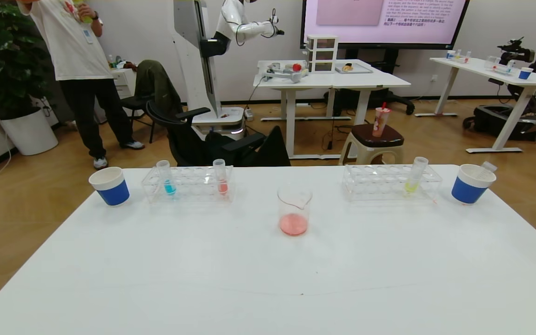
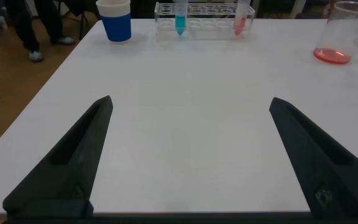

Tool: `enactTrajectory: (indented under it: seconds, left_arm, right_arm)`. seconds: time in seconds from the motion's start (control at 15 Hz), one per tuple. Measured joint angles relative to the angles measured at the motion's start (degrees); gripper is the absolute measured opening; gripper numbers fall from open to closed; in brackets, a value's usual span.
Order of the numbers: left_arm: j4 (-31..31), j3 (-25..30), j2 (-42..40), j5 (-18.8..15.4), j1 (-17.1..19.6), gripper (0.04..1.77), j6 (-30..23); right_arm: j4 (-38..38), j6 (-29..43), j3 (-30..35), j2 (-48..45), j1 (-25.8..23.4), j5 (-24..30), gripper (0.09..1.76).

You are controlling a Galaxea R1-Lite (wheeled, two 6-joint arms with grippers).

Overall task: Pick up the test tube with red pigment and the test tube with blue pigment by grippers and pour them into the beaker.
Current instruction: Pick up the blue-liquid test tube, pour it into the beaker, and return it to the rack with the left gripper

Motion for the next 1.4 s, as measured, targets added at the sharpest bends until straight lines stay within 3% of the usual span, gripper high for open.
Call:
enactTrajectory:
  seconds: [0.13, 0.27, 0.6, 1.07, 1.27, 1.4]
  left_arm:
    - [-0.5, -1.3, 0.0, -0.1, 0.0, 1.76, -0.4]
    - [0.0, -5.8, 1.0, -1.0, -0.1, 1.76, -0.4]
    - [-2.6, -21.9, 16.7, -1.7, -0.7, 1.76, -0.8]
    - [-22.0, -32.0, 48.4, -1.7, 0.0, 1.76, -1.0]
    - [-28.7, -34.0, 60.5, -1.8, 0.0, 1.76, -0.9]
    - [-37.3, -34.3, 69.3, -1.8, 0.0, 1.76, -0.9]
  right_arm:
    - [0.0, 0.0, 0.0, 0.0, 0.0, 0.0, 1.74]
    - [0.0, 0.0, 0.0, 0.0, 0.0, 0.0, 1.74]
    - [0.0, 0.0, 0.0, 0.0, 0.0, 0.0, 1.74]
    - [0.0, 0.0, 0.0, 0.0, 0.0, 0.0, 1.74]
    - [0.0, 0.0, 0.0, 0.0, 0.0, 0.0, 1.74]
    - [0.0, 0.0, 0.0, 0.0, 0.0, 0.0, 1.74]
